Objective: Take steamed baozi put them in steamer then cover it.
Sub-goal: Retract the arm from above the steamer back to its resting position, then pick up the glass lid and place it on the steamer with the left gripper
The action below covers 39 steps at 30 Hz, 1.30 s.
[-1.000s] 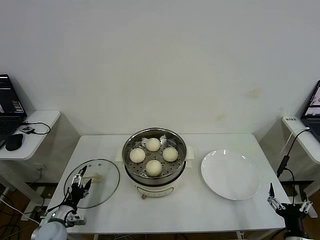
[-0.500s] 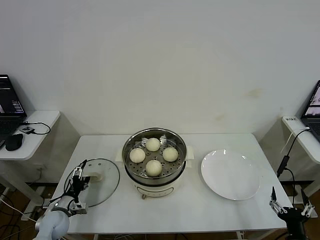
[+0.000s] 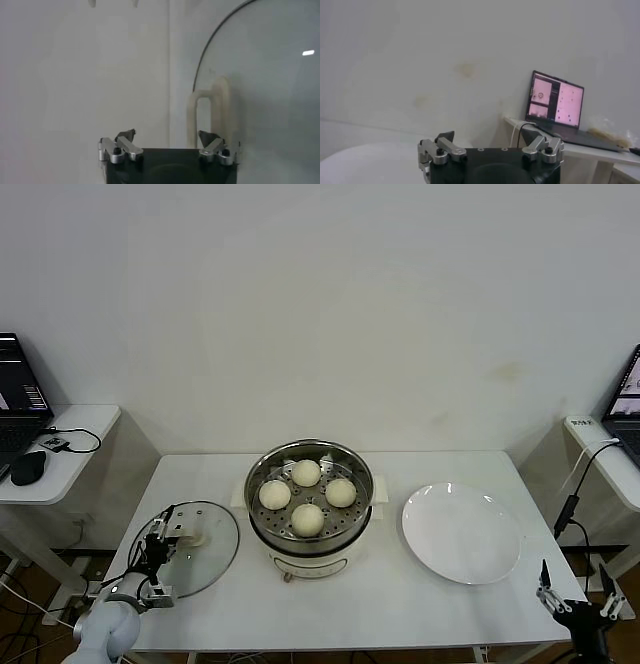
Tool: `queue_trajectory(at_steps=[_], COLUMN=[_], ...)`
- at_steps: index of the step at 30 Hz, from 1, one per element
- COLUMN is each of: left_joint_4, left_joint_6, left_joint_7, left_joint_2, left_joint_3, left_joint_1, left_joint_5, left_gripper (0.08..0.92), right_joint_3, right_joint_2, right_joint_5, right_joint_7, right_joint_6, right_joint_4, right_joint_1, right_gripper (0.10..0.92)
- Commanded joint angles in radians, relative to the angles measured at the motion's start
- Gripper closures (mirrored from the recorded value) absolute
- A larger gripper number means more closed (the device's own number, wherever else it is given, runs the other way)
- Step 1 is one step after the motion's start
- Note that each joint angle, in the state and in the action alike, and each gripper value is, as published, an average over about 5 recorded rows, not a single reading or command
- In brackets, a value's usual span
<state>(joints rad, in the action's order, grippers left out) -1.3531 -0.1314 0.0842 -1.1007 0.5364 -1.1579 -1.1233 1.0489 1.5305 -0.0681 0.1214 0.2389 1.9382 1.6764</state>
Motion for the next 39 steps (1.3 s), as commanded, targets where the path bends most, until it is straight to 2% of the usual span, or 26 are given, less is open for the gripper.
queue_trajectory(at_steps=[1,5,11,18,25,34,39], left_joint_4=[0.024,0.041,0.07,-0.033,-0.252,-0.484,-0.58], left_joint_6=[-0.003,-0.013,-0.035,-0.043,0.013,0.096,0.151], left_joint_7=[-0.01,-0.001,0.065,0.134,0.134,-0.013,-0.102], left_joint_2=[0.0,-0.004,-0.012,-0.012,-0.01,0.034,0.074], left_joint_3=[-0.004,-0.007,-0.006,0.026,0.098,0.211,0.216], left_joint_1=[0.012,0.018,0.026,-0.034,-0.143,-0.211,-0.217], left_joint_5=[-0.002,0.011,0.054,0.072,0.052,0.008,0.058], left_gripper=[0.368,0.48,0.653,0.839,0.856,0.856,0.856], right_joint_3=[0.0,0.0,-0.004,-0.013,-0.022,-0.032,-0.038], right_joint_2=[0.002,0.001,0.0,-0.001,-0.007,-0.022,-0.022], right_joint_5=[0.001,0.001,0.0,0.001,0.0,-0.005,0.0], right_joint_7=[0.001,0.001,0.002,0.003,0.005,0.014,0.016], right_joint_6=[0.003,0.005,0.006,0.005,0.003,0.0,0.005], right_joint_4=[-0.004,-0.008,-0.017,-0.019,-0.024,-0.027,-0.029], right_joint_1=[0.001,-0.002,-0.009,-0.014,-0.02,-0.024,-0.025], right_gripper=[0.203,0.202,0.203,0.203,0.203,0.203,0.203])
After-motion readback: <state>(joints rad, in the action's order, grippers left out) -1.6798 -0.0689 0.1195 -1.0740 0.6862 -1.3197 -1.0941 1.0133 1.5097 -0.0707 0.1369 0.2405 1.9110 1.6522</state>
